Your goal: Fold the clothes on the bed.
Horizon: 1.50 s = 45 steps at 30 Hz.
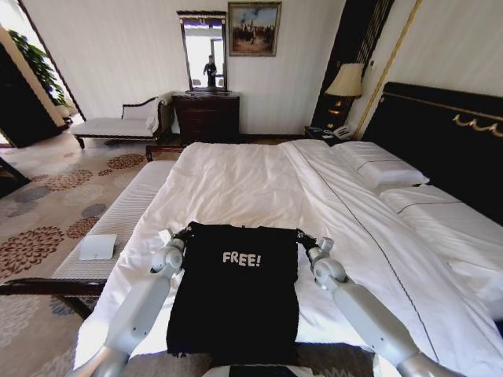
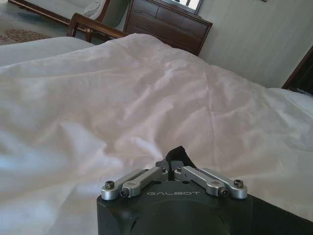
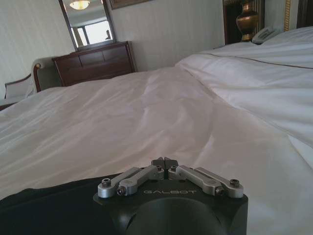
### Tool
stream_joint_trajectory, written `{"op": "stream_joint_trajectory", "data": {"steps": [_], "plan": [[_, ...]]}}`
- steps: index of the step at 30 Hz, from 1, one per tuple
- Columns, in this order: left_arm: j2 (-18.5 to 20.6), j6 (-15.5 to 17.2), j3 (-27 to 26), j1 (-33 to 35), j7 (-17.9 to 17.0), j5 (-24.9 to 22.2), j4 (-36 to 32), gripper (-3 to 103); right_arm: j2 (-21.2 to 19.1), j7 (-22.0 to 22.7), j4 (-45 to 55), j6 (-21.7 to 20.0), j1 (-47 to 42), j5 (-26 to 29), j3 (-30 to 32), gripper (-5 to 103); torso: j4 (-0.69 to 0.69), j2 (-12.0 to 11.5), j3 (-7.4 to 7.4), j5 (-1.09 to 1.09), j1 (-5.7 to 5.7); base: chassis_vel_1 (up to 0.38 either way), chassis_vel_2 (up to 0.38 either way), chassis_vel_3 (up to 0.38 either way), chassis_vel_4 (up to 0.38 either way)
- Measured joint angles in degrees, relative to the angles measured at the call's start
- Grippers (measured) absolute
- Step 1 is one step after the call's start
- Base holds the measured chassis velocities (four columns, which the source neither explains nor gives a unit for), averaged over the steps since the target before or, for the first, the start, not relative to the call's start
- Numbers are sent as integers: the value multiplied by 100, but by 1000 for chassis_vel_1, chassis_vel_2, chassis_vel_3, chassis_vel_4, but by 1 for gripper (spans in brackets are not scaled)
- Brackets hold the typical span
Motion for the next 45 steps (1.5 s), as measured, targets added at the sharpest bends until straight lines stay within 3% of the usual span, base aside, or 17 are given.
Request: {"op": "stream_joint_trajectory", "data": {"steps": [9, 20, 24, 25, 29, 31, 32, 34, 37, 38, 41, 42, 43, 45], "plan": [[-216, -193, 60, -94, 56, 433, 692, 0, 463, -62, -876, 158, 540, -210, -262, 0, 1, 0, 0, -1, 0, 0, 0, 0, 0], [-414, -198, 44, 13, -37, 528, 808, 0, 837, 117, -1393, 66, 634, -527, -433, 0, 0, 0, 0, -1, 0, 0, 0, 0, 0], [-382, -88, -2, 106, -195, 449, 605, 16, 856, 172, -1337, 129, 566, -536, -398, -2, 1, 0, 0, -1, 1, 0, 0, 0, 0], [-359, -54, -33, 144, -253, 418, 512, 16, 847, 173, -1256, 158, 526, -534, -347, 3, 1, 0, 0, -1, 1, 0, 0, 0, 0], [-220, -52, -182, 342, -337, 317, 87, 32, 717, 170, -751, 288, 262, -500, -78, 14, 1, 0, 0, -1, 1, 0, 0, 0, 0], [-48, -165, -388, 559, -308, 173, -301, 43, 524, 170, -271, 335, -23, -449, 134, 25, 0, 0, -1, -2, 1, 0, 0, 0, 0], [46, -211, -522, 692, -295, 79, -513, 43, 372, 168, 41, 346, -202, -413, 254, 30, 0, 0, 0, 1, 1, 0, 0, 0, 0], [140, -250, -675, 862, -290, -27, -738, 49, 221, 163, 363, 347, -394, -379, 366, 30, -1, 1, -1, 0, 0, 0, 0, 0, 0], [325, -316, -1251, 1573, -347, -209, -1493, 65, -149, 82, 1472, 281, -1120, -385, 588, 46, -2, 1, -1, -1, -1, 0, 0, 0, 0], [325, -316, -1251, 1573, -347, -209, -1493, 65, -149, 82, 1472, 281, -1120, -385, 588, 46, -2, 1, -1, -1, -1, 0, 0, 0, 0], [283, -346, -1833, 2554, -404, -184, -2331, 76, -282, 33, 2195, 136, -1856, -1040, 647, 63, 1, 2, -2, -1, -2, 0, 0, 0, 0], [202, -381, -2021, 2934, -383, -141, -2604, 81, -298, 28, 2342, 81, -2099, -1411, 647, 63, 1, 1, -2, 0, -2, 0, 0, 0, 0], [202, -381, -2021, 2934, -383, -141, -2604, 81, -298, 28, 2342, 81, -2099, -1411, 647, 63, 1, 1, -2, 0, -2, 0, 0, 0, 0], [-13, -431, -2278, 3457, -303, -31, -2951, 92, -314, 7, 2487, 51, -2458, -1987, 633, 74, 3, 2, -2, -1, -2, 0, 0, 0, 0]]}}
